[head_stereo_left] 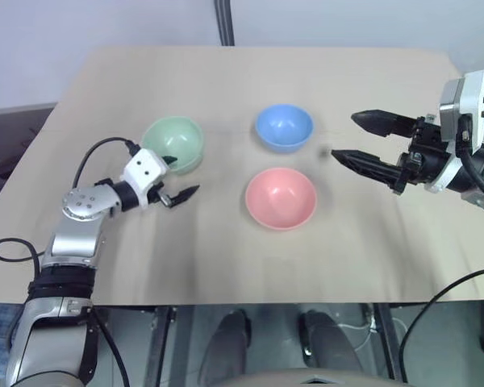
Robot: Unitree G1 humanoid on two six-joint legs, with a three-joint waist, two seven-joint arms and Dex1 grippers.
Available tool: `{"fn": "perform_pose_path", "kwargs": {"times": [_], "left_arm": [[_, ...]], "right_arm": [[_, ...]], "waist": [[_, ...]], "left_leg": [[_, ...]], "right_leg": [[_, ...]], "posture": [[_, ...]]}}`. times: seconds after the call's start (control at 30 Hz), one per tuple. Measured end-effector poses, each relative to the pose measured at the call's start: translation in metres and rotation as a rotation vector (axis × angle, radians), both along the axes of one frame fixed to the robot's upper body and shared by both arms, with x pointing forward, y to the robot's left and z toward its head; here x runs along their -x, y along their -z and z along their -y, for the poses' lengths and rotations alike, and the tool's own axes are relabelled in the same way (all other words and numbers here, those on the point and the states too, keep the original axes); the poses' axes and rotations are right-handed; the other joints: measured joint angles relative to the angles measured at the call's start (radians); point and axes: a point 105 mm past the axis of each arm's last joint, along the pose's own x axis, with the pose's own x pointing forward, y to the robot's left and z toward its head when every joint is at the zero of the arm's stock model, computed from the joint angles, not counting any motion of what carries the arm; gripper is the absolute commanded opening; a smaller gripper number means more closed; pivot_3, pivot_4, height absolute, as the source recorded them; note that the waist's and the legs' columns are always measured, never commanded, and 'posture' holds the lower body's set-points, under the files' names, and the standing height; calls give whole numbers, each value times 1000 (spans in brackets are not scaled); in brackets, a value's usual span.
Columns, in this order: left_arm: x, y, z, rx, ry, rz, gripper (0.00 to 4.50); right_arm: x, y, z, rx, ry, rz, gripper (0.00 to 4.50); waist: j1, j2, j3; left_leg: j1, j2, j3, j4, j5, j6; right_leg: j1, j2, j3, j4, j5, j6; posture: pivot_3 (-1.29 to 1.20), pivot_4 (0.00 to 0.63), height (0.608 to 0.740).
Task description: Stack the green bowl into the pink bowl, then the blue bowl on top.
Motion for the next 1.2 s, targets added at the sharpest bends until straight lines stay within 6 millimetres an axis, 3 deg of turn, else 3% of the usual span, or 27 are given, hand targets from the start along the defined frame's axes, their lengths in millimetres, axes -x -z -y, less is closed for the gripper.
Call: {"fn": "perform_pose_path", "kwargs": {"times": [0.1, 0.4, 0.43, 0.67, 0.77, 0.87, 1.0, 1.07, 1.17, 1.2], "left_arm": [[-2, 0, 2, -36, 22, 14, 4500], [-2, 1, 1, -81, 57, 24, 278], [-3, -2, 0, -86, 59, 40, 64], [-5, -13, 7, -152, 143, 49, 64], [-11, -34, 18, -173, 211, 87, 64], [-13, -61, 36, -208, 313, 142, 64], [-10, -75, 60, -218, 445, 162, 64], [-2, -85, 81, -231, 578, 168, 64], [9, -96, 94, -251, 682, 196, 64], [22, -100, 106, -284, 792, 220, 64]], "right_arm": [[0, -2, 0, -9, -4, 6, 3716], [0, -4, -1, -20, -2, 29, 3781], [0, -4, -1, -21, -1, 29, 3781], [0, -2, 0, -16, -1, 25, 3781], [1, -2, -1, -16, -8, 30, 3781], [1, -1, -1, -15, -14, 31, 3781], [-1, 1, -1, -13, -16, 22, 3781], [-2, 1, 0, -14, -12, 24, 3781], [-2, 0, 0, -12, -10, 29, 3781], [-2, 0, 1, -9, -6, 32, 3781]], "waist": [[0, 0, 0], [-1, 0, 0], [-1, 0, 0], [3, 1, -1], [4, 0, 0], [1, 0, 0], [-3, 0, 0], [-3, 0, 0], [-4, 0, 0], [-3, 0, 0]], "left_leg": [[0, 0, 0, 1, 0, 0], [0, 0, 0, 1, 0, 0], [0, 0, 0, 2, 0, 0], [-1, -1, -1, 6, 0, 0], [-1, -1, -1, 9, 0, 0], [0, -1, -1, 9, 0, 0], [0, -1, -1, 9, 0, 0], [0, -1, -1, 9, 0, 0], [0, -1, -1, 9, 0, 0], [0, -1, -1, 9, 0, 0]], "right_leg": [[0, 0, 0, 0, 0, 0], [0, 0, 0, 1, 0, 0], [0, 0, 0, 2, 0, 0], [0, 0, -1, 5, 0, 0], [0, 0, -1, 8, 0, 0], [0, 0, -1, 9, 0, 0], [0, 0, 0, 10, 0, 0], [0, 1, -1, 10, 0, 0], [0, 1, 0, 10, 0, 0], [0, 1, 0, 10, 0, 0]], "posture": [[0, 150, 740], [0, 150, 740], [0, 150, 740], [0, 150, 740], [0, 150, 740], [0, 150, 740], [0, 150, 740], [0, 150, 740], [0, 150, 740], [0, 150, 740]]}}
